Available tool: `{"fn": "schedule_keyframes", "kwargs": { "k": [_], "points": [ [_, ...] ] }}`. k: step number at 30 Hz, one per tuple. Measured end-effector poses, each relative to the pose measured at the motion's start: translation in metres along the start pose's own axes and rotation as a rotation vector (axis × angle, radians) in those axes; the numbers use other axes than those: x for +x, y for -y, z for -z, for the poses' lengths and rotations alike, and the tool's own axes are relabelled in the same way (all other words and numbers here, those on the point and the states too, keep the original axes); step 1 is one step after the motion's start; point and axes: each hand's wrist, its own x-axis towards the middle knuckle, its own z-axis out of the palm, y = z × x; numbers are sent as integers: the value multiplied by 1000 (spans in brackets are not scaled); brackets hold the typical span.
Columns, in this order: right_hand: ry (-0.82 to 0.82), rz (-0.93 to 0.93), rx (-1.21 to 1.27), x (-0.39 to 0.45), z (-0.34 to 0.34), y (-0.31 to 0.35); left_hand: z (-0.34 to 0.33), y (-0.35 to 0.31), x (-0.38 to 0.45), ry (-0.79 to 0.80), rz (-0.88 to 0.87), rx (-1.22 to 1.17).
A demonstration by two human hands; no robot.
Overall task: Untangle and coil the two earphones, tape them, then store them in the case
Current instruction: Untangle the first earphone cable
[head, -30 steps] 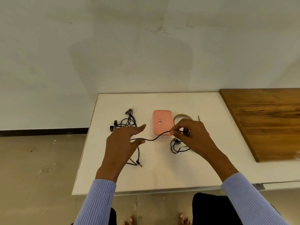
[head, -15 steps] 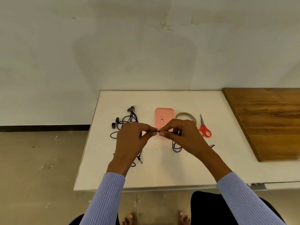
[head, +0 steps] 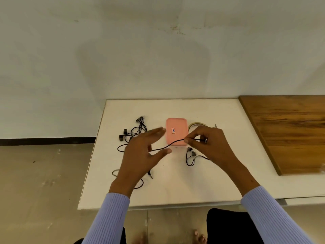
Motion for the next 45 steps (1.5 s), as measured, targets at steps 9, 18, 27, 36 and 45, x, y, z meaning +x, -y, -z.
{"fn": "schedule_keyframes", "kwargs": {
  "k": [9,18,27,36,45],
  "points": [
    [105,86,83,3,-13,10,-12,-4,8,-83,3,-177],
    [-36,-10,90,3,17,-3,4,3,7,-286,-20,-150],
    [-12,9,-40,3,-2,-1,1,-6,6,63,128,264],
    [83,45,-63,3,-21,2,-17,-10,5,-30,-57,191],
    [99,-9,5,6,-7,-2,-3,0,7,-205,96,129]
  ]
}}
